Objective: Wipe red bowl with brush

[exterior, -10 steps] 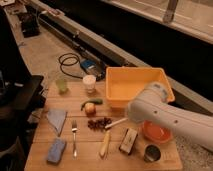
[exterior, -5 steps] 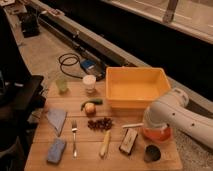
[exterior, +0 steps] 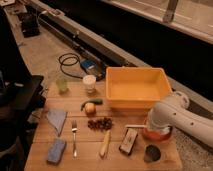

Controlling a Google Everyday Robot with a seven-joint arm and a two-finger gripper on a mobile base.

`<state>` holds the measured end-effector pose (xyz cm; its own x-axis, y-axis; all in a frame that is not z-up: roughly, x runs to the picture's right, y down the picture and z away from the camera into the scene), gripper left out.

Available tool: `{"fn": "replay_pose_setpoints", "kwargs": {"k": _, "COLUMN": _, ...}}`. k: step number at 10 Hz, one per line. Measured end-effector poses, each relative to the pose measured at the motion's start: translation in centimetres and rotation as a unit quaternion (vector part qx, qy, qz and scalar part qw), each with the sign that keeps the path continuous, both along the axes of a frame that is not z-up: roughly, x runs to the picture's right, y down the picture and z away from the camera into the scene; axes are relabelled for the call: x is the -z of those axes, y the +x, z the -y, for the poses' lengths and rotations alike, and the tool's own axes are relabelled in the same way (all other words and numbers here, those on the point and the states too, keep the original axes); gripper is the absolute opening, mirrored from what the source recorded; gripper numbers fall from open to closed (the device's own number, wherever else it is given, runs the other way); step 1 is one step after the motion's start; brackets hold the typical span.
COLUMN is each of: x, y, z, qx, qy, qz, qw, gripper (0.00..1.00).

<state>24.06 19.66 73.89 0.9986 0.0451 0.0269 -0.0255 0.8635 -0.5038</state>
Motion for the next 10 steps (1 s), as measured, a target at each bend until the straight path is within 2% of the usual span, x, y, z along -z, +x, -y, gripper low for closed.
{"fn": "replay_pose_setpoints", "kwargs": {"k": 3, "x": -1.1, "y": 0.1, "z": 0.7, "qx": -0.002, "qy": 0.002, "qz": 0.001, "qw": 1.0000, "gripper": 0.00}}
{"fn": "replay_pose_setpoints", "kwargs": {"k": 8, "x": -1.3, "y": -0.1, "z": 0.7, "qx": -0.001, "qy": 0.001, "qz": 0.000, "qw": 1.0000, "gripper": 0.00}}
{"fn": "replay_pose_setpoints", "kwargs": {"k": 10, "x": -2.5, "y": 0.9, "z": 0.6, "qx": -0.011, "qy": -0.006, "qz": -0.021, "qw": 0.9997, "gripper": 0.00}}
